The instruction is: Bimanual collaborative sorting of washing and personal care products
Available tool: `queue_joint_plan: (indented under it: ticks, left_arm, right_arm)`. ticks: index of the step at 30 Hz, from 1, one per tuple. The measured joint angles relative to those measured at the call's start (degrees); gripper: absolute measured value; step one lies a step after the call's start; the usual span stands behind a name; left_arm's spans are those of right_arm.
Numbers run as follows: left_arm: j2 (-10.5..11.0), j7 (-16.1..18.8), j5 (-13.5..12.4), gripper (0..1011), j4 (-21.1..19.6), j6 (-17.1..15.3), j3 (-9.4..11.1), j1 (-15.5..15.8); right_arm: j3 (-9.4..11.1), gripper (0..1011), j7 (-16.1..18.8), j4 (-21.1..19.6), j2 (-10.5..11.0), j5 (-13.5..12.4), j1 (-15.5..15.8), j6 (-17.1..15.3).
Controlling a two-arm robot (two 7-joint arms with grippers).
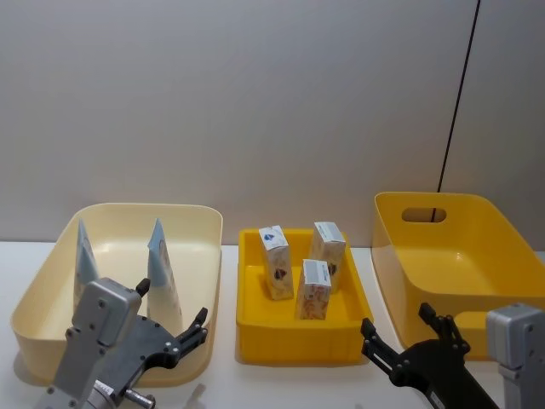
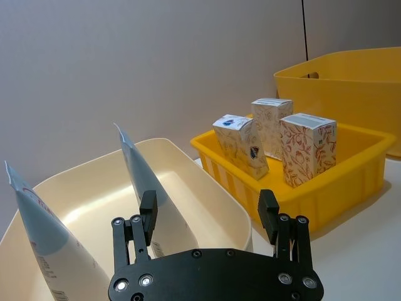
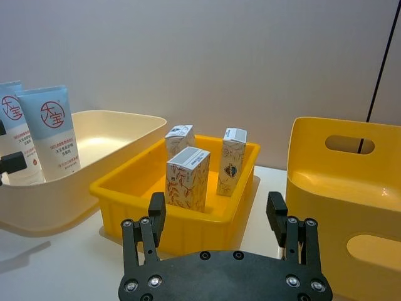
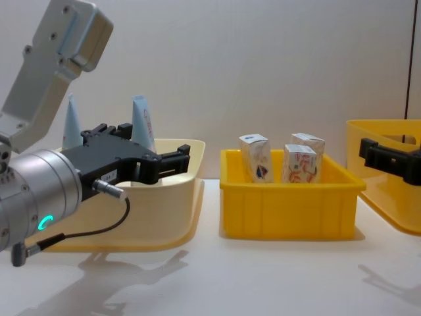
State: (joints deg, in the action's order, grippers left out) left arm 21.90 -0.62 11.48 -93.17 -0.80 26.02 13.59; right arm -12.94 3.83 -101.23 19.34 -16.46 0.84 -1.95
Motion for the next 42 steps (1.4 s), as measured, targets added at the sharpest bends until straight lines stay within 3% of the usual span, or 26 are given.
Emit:
queue_joint_plan:
  ticks: [42]
  left_arm:
    - [0.0, 0.0, 0.0, 1003, 0.0, 0.0, 0.0, 0.0]
  right_arm:
    - [0.0, 1001, 0.0, 0.0, 0.0, 0.0, 0.0, 0.0]
